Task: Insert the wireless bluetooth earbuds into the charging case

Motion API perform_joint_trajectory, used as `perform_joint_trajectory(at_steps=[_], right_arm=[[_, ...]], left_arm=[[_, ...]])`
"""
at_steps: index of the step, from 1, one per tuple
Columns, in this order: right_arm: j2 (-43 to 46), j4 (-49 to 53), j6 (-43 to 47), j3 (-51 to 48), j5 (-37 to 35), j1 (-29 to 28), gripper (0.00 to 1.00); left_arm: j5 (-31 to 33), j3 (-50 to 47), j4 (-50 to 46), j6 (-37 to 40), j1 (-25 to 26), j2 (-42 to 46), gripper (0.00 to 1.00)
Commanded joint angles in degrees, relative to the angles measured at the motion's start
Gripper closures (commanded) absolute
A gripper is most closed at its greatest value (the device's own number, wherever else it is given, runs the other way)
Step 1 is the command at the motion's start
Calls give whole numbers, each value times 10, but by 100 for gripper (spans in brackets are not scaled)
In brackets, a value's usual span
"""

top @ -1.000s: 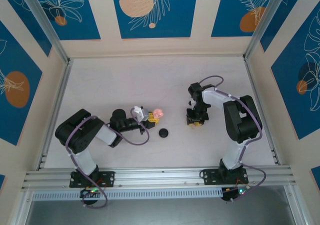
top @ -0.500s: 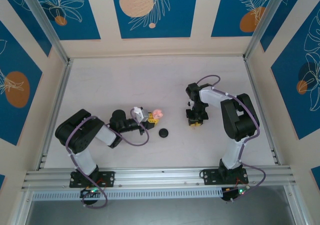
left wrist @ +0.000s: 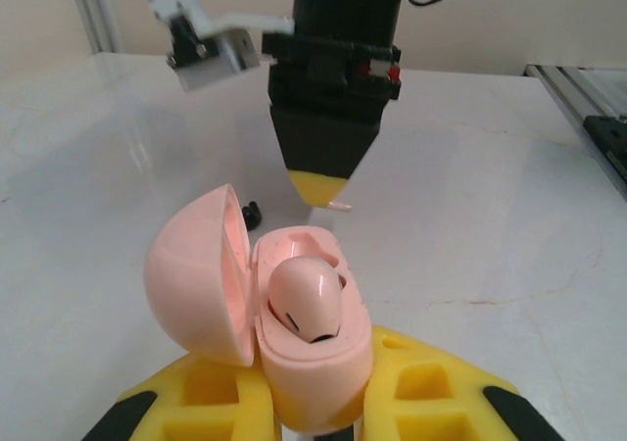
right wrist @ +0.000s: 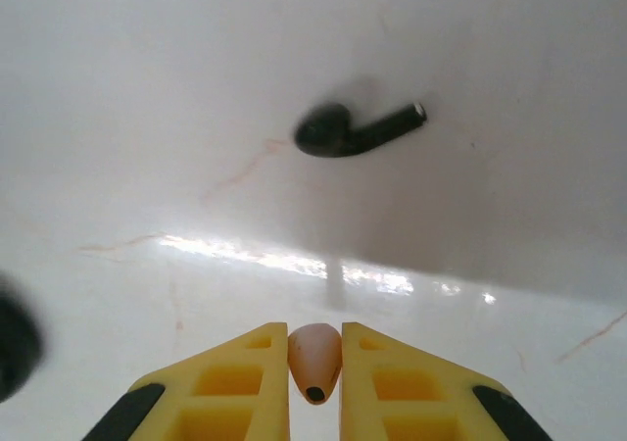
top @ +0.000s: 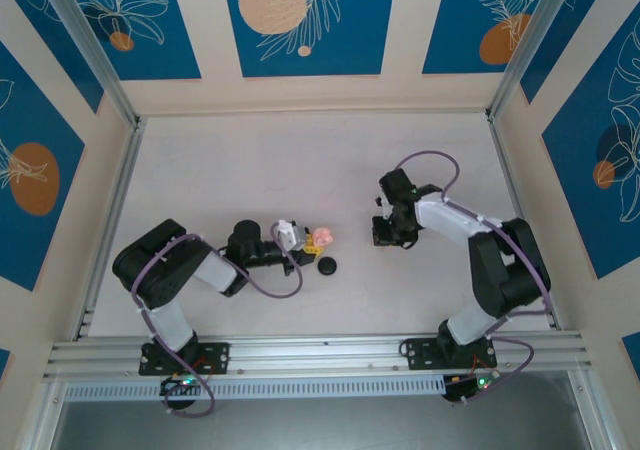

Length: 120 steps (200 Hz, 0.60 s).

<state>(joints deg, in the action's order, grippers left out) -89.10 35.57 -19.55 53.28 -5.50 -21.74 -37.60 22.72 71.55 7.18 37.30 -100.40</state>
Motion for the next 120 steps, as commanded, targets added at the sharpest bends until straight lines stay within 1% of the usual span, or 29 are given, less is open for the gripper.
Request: perform_joint_trajectory(at_steps=[1, 32, 94, 120], right_arm=[[53, -108, -22, -42, 37, -1, 84], [106, -189, -16, -84, 72, 0, 85], [214, -375, -24, -185, 130, -3, 85], [239, -401, -21, -199, 143, -6, 84]], left_arm=[[-4, 19, -11, 25, 12, 2, 85], [12, 30, -2, 29, 17, -11, 85], [56, 60, -33, 56, 35, -14, 85], [69, 72, -28, 47, 37, -22, 85]])
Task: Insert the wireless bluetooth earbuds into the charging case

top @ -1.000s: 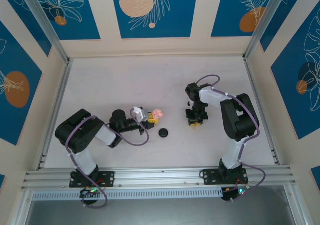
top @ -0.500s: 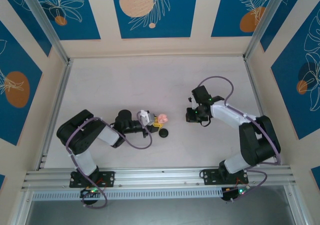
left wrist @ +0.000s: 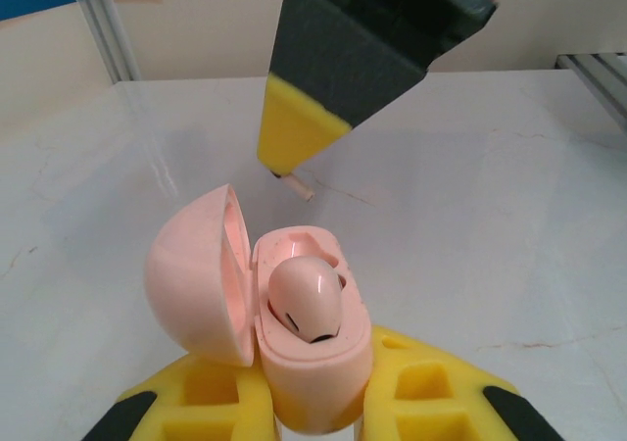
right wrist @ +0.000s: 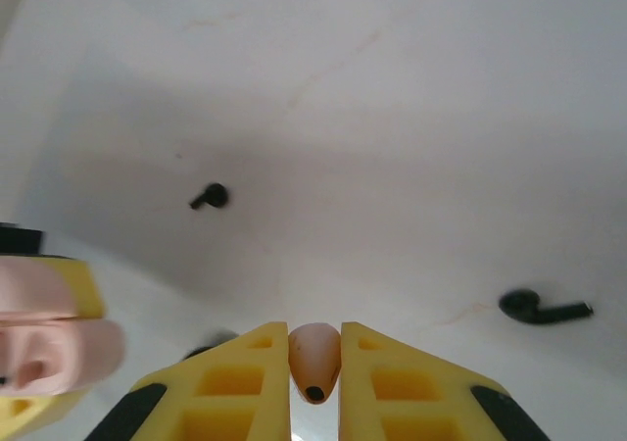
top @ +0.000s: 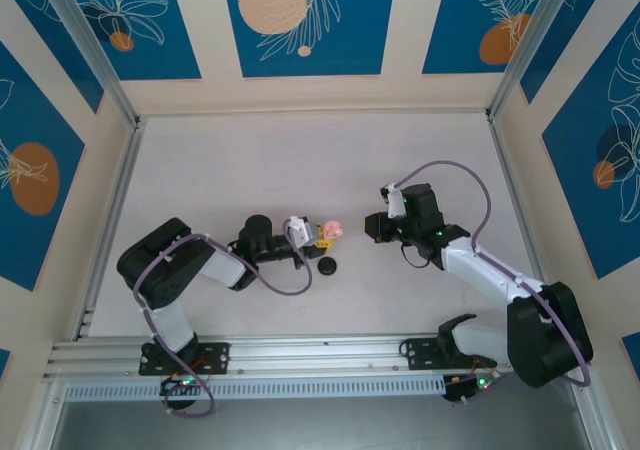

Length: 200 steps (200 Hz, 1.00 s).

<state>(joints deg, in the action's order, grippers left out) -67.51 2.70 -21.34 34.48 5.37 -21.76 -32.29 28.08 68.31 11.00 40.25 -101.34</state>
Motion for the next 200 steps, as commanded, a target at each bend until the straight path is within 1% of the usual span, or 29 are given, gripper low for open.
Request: perform_joint_trajectory(at_steps=[1, 46, 82, 200], right_arm=[[23, -72, -3, -11, 35, -6, 84], [51, -134, 18, -32, 63, -28, 84], [61, -155, 41, -35, 74, -44, 84], [26, -194, 51, -33, 81, -66, 85]], left_arm=[[16, 19, 5, 8, 8, -13, 85], [24, 33, 25, -8, 9, -27, 85], [27, 35, 39, -22, 9, -33, 85], [32, 30, 90, -59, 9, -38, 85]])
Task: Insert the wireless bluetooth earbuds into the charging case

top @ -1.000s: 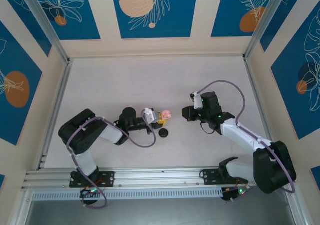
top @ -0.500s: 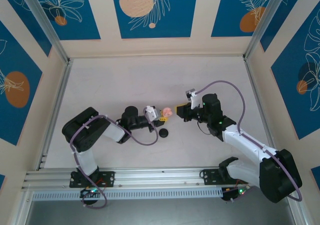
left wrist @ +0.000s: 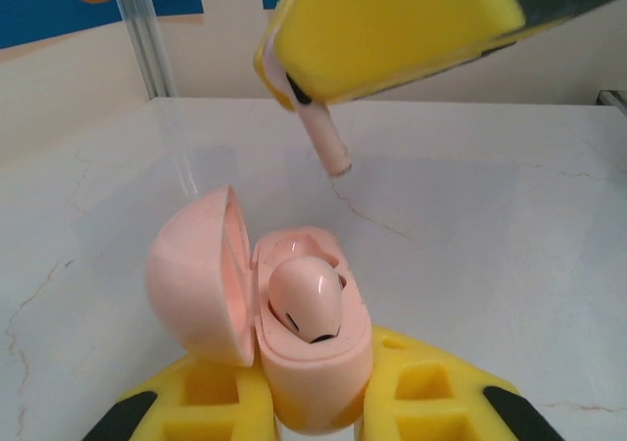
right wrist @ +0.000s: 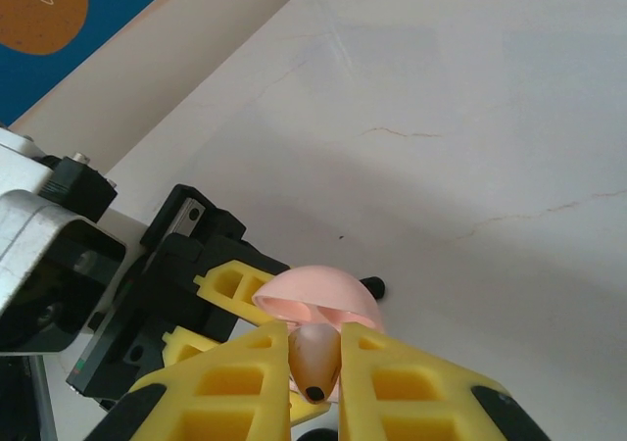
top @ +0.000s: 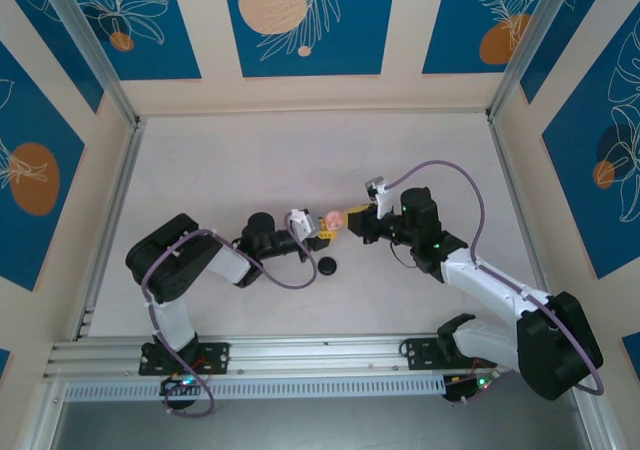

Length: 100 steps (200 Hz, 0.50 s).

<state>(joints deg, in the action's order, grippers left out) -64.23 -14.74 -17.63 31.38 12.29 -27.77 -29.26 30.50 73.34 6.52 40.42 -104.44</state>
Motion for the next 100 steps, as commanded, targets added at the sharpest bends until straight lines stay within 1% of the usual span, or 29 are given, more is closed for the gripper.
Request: perform_joint_trajectory(at_steps=[1, 100], right_arm=[[-8, -20, 13, -2, 12, -6, 84], [-17, -34, 19, 0, 13, -14, 85]], left_arm=[[2, 6, 40, -15, 7, -7, 85], [-1, 2, 67, -32, 7, -10, 85]])
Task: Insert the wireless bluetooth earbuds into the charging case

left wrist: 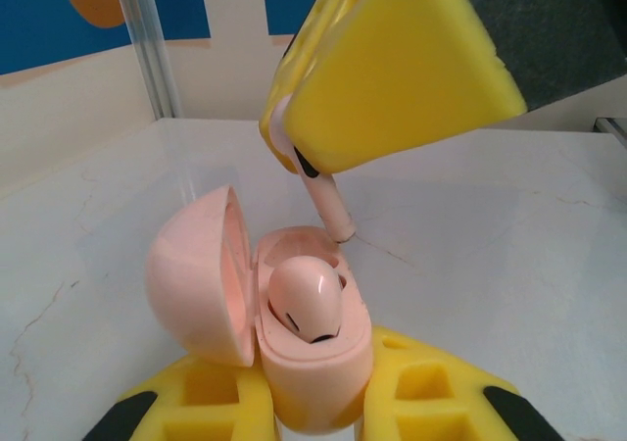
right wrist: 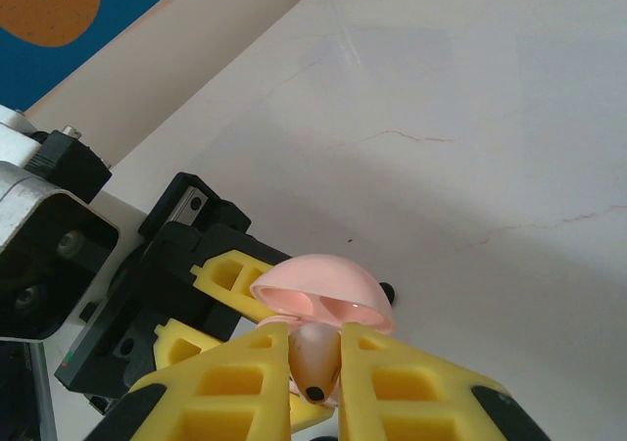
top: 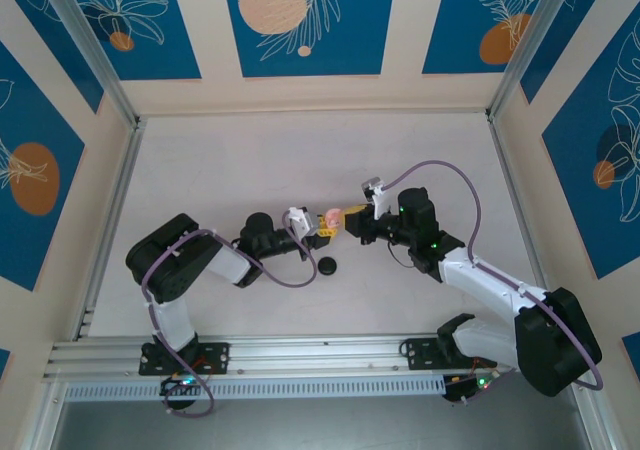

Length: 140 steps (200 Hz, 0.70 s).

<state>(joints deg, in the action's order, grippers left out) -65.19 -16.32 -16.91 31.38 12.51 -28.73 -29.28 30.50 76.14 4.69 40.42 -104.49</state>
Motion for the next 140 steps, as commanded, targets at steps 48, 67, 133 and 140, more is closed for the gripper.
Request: perform_joint_trajectory(at_steps=[48, 67, 133, 140], right_arm=[[-16, -25, 12, 0, 9, -6, 84], [-19, -28, 13, 0, 9, -7, 85], [-23, -35, 16, -2, 17, -8, 84], [-24, -35, 17, -3, 19, -8, 85]], left_arm=[[-4, 0, 44, -19, 7, -6, 85], [-5, -1, 44, -19, 7, -3, 85], [-7, 2, 45, -22, 7, 5, 85], [-6, 2, 45, -22, 7, 6, 85]])
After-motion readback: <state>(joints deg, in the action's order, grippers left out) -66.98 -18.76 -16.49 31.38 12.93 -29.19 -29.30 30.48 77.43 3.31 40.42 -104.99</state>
